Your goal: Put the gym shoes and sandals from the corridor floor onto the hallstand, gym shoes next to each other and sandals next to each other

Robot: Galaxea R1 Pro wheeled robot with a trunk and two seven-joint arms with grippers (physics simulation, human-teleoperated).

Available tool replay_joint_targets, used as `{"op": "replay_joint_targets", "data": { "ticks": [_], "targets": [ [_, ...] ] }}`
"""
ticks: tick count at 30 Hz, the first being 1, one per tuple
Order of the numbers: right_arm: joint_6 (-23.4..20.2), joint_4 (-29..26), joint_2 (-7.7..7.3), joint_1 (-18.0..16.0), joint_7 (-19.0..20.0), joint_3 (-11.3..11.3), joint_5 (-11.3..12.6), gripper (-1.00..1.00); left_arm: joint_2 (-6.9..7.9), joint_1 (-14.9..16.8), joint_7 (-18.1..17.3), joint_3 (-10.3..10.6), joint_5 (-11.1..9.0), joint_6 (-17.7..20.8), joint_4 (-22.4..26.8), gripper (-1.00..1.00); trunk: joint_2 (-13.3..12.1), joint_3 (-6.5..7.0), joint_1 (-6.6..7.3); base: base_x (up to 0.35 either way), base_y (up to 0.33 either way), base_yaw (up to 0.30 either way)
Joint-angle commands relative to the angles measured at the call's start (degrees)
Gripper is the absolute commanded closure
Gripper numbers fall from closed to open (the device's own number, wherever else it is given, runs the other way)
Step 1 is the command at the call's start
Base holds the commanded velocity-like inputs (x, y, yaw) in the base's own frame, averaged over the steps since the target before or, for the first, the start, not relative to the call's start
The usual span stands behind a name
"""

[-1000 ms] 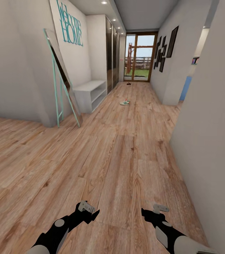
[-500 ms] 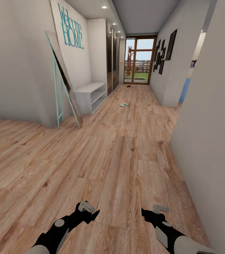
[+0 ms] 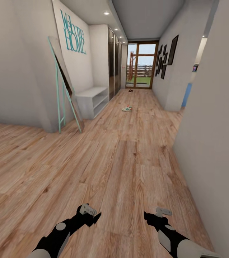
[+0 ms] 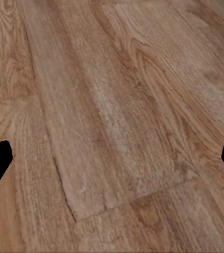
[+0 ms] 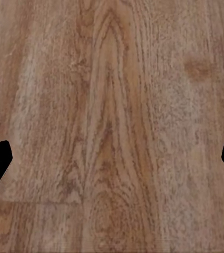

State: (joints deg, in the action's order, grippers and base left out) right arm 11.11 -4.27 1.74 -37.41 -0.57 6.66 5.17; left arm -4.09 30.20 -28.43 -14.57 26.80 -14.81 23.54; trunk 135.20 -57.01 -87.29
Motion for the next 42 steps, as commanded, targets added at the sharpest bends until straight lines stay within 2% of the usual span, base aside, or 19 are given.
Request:
{"op": "replay_joint_targets", "data": {
  "ticks": [1, 3, 5, 7, 10, 13, 42],
  "targets": [
    [0.2, 0.0, 0.02, 0.0, 0.0, 0.1, 0.5, -1.00, -0.24, 0.0, 0.6, -0.5, 0.5, -0.3, 0.0, -1.00, 0.0, 0.05, 0.01, 0.103, 0.000, 0.000],
    [0.2, 0.0, 0.02, 0.0, 0.0, 0.1, 0.6, -1.00, -0.65, 0.0, 2.2, -0.5, 0.0, -0.3, 0.1, -1.00, 0.0, 0.23, 0.01, 0.187, 0.000, 0.000],
    [0.2, 0.0, 0.02, 0.0, 0.1, 0.1, 0.5, -1.00, -1.30, 0.0, 5.1, -0.4, -2.1, -0.3, 0.2, -1.00, 0.0, 0.42, 0.01, 0.295, 0.000, 0.000],
    [0.2, 0.0, 0.02, 0.0, 0.1, 0.1, 0.5, -1.00, -1.55, 0.0, 6.3, -0.4, -3.5, -0.3, 0.2, -1.00, 0.0, 0.60, 0.01, 0.321, 0.000, 0.000],
    [0.2, 0.0, 0.02, 0.0, 0.1, 0.1, 0.5, -1.00, -1.80, 0.0, 7.3, -0.4, -5.5, -0.3, 0.2, -1.00, 0.0, 0.88, 0.01, 0.337, 0.000, 0.000],
    [0.2, 0.0, 0.02, 0.0, 0.1, 0.1, 0.5, -1.00, -1.81, 0.0, 7.5, -0.5, -6.3, -0.3, 0.2, -1.00, 0.0, 1.16, 0.01, 0.346, 0.000, 0.000],
    [0.2, 0.1, 0.02, 0.0, 0.1, 0.1, 0.5, -1.00, -1.71, 0.0, 7.6, -0.6, -6.8, -0.3, 0.0, -1.00, 0.0, 3.84, 0.01, 0.331, -0.057, 0.000]
  ]
}}
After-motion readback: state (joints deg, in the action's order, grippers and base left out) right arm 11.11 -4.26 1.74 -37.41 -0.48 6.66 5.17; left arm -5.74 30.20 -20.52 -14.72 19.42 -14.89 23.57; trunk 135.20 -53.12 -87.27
